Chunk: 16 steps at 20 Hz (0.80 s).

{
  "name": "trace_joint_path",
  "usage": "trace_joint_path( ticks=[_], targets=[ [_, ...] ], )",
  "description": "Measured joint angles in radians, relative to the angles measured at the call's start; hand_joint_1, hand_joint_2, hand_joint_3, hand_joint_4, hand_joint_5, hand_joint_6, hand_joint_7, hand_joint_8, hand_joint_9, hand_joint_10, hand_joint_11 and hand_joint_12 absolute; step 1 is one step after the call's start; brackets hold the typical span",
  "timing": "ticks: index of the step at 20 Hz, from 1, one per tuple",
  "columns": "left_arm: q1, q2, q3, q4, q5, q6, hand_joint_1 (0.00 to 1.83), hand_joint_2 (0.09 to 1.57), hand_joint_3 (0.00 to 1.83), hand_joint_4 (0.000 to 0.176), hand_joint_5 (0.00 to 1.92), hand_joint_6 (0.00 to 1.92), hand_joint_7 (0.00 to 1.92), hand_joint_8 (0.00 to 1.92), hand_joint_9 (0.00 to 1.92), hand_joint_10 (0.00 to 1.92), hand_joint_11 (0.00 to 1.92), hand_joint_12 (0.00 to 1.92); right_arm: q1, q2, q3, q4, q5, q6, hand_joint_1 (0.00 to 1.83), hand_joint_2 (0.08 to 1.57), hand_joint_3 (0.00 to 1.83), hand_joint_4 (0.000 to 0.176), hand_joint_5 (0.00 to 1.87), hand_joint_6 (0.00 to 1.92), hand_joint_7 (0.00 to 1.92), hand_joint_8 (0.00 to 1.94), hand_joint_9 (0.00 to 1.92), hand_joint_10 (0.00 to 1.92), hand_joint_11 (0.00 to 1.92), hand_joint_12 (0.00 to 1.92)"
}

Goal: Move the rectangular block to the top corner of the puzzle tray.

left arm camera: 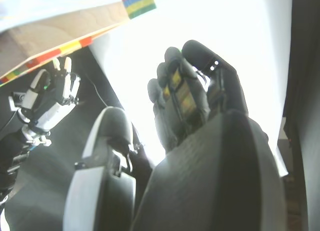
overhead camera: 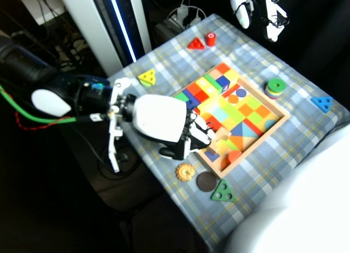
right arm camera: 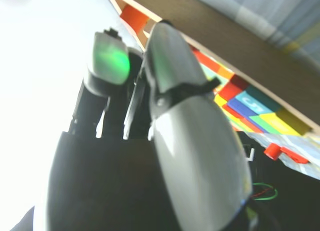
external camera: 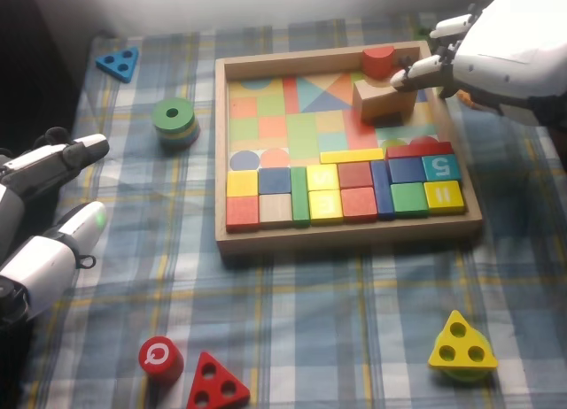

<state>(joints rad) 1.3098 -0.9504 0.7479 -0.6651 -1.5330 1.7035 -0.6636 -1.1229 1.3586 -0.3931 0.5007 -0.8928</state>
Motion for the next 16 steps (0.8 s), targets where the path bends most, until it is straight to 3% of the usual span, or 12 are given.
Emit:
trace_joint_path(
  ticks=[3,6,7,8,9,10,11,12,15,16],
  targets=[
    [0.0,0.0,0.0,0.0,0.0,0.0,0.66,1.4,0.0,0.001,0.54,0.0,0.53,0.0,0.53,0.01,0.0,1.3,0.0,-0.002,0.0,-0.022,0.002,0.011,1.61,1.16,0.0,0.0,0.58,0.0,1.16,1.94,1.32,1.92,1.39,1.92],
    [0.0,0.0,0.0,0.002,0.0,0.0,0.7,1.4,0.0,0.0,0.55,0.0,0.53,0.0,0.52,0.0,0.0,1.3,0.0,0.009,0.0,-0.083,-0.001,0.108,1.61,1.18,0.0,0.0,0.57,0.0,1.15,1.94,1.31,1.92,1.36,1.92],
    [0.0,0.0,0.0,-0.001,0.001,0.0,0.7,1.4,0.0,0.004,0.54,0.0,0.53,0.0,0.52,0.0,0.0,1.3,0.0,0.01,0.0,-0.083,-0.002,0.113,1.55,1.19,0.01,0.026,0.57,0.0,1.14,1.94,1.28,1.92,1.32,1.92],
    [0.0,0.0,0.0,0.0,0.001,0.0,0.68,1.41,0.0,0.003,0.54,0.0,0.53,0.0,0.51,0.0,0.0,1.29,0.0,0.01,0.0,-0.093,-0.003,0.112,1.56,1.19,0.01,0.027,0.57,0.0,1.13,1.94,1.27,1.92,1.32,1.92],
    [0.0,0.0,0.0,0.003,0.001,0.0,0.66,1.41,0.0,0.004,0.53,0.0,0.53,0.0,0.51,0.0,0.0,1.28,0.0,0.01,0.0,-0.095,-0.002,0.112,1.58,1.19,0.0,0.015,0.57,0.0,1.08,1.94,1.23,1.92,1.3,1.92],
    [0.0,0.0,0.0,0.002,0.001,0.0,0.67,1.41,0.0,0.0,0.54,0.0,0.54,0.0,0.52,0.0,0.0,1.29,0.0,0.01,-0.001,-0.102,-0.002,0.112,1.57,1.19,0.0,0.032,0.58,0.0,1.06,1.94,1.22,1.92,1.3,1.92],
    [0.0,0.0,0.0,0.002,0.001,0.0,0.68,1.41,0.0,0.0,0.54,0.0,0.54,0.0,0.52,0.0,0.0,1.29,0.0,0.01,-0.004,-0.101,-0.005,0.112,1.61,1.18,0.0,0.007,0.58,0.0,1.08,1.94,1.25,1.92,1.33,1.92],
    [0.0,0.0,0.0,0.002,0.002,0.0,0.66,1.41,0.0,0.015,0.54,0.0,0.53,0.0,0.52,0.0,0.0,1.29,0.0,0.016,-0.011,-0.104,-0.009,0.111,1.62,1.17,0.0,0.0,0.58,0.0,1.08,1.94,1.25,1.92,1.32,1.92],
    [0.0,0.0,0.0,0.001,0.003,0.0,0.69,1.4,0.0,0.0,0.55,0.0,0.55,0.0,0.52,0.0,0.0,1.32,0.011,0.029,-0.032,-0.128,-0.032,0.11,1.55,1.21,0.01,0.027,0.56,0.0,1.06,1.94,1.24,1.92,1.34,1.92],
    [0.0,0.0,0.0,0.002,0.003,0.0,0.68,1.4,0.0,0.01,0.55,0.0,0.55,0.0,0.52,0.0,0.0,1.31,0.013,0.031,-0.037,-0.135,-0.035,0.109,1.57,1.19,0.0,0.01,0.56,0.0,1.13,1.94,1.3,1.92,1.39,1.92]
  ],
)
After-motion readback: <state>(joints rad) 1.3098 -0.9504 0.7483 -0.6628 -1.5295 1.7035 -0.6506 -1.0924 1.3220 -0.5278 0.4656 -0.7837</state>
